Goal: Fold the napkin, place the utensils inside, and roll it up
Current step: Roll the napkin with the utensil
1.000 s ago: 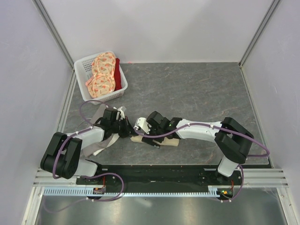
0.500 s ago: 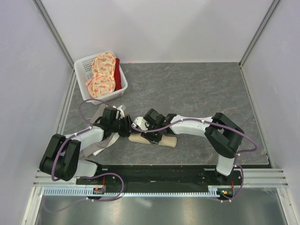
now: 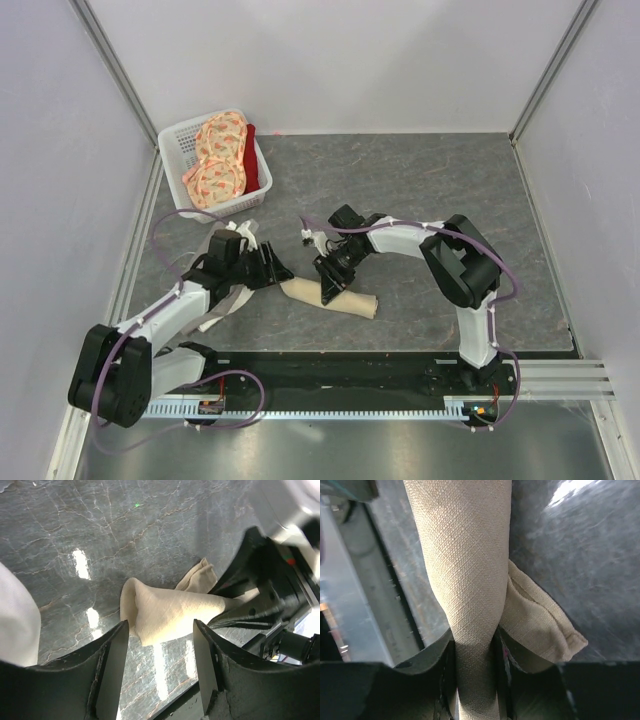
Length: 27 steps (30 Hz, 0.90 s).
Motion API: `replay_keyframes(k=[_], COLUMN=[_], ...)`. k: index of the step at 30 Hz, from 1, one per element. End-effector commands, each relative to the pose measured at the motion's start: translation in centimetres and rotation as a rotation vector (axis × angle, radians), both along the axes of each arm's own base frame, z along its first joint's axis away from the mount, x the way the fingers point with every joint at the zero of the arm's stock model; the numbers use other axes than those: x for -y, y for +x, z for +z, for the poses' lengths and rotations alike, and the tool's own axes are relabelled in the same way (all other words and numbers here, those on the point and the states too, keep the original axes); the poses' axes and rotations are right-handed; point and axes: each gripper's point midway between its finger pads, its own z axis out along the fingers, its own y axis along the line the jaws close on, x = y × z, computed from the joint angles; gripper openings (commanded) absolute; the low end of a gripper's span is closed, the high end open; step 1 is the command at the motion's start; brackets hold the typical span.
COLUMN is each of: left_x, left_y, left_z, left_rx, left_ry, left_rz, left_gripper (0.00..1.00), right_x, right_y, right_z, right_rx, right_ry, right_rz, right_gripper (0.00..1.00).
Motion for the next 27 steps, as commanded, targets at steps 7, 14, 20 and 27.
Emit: replay_keyframes(k=[7, 14, 20, 27], left_x=[1.2, 2.1, 2.7, 2.9], left_y=[-0.7, -1.4, -1.7, -1.8], left_z=[0.0, -0.3, -0.9, -1.4], left_rx=[0.051, 0.029, 0.002, -0.009], left_ry=[-0.073, -0.132, -0.171, -0.18], left_rz=[-0.079, -0.101, -0.117, -0.126], left_gripper=[0.59, 0.52, 0.46, 0.14], right_x=[0.4, 0.7, 0.7, 0.8], right_y=[-2.5, -1.8, -1.5, -0.7], right_z=[-1.0, -1.5, -1.6, -1.1], right_rx=[-0.283, -0.302, -0.301, -0.269], right_ry=[0.004, -0.008, -0.011, -0.012], right_rz=[-0.01, -0.041, -0.045, -0.066], right_gripper=[0.39, 0.39, 0.39, 0.51])
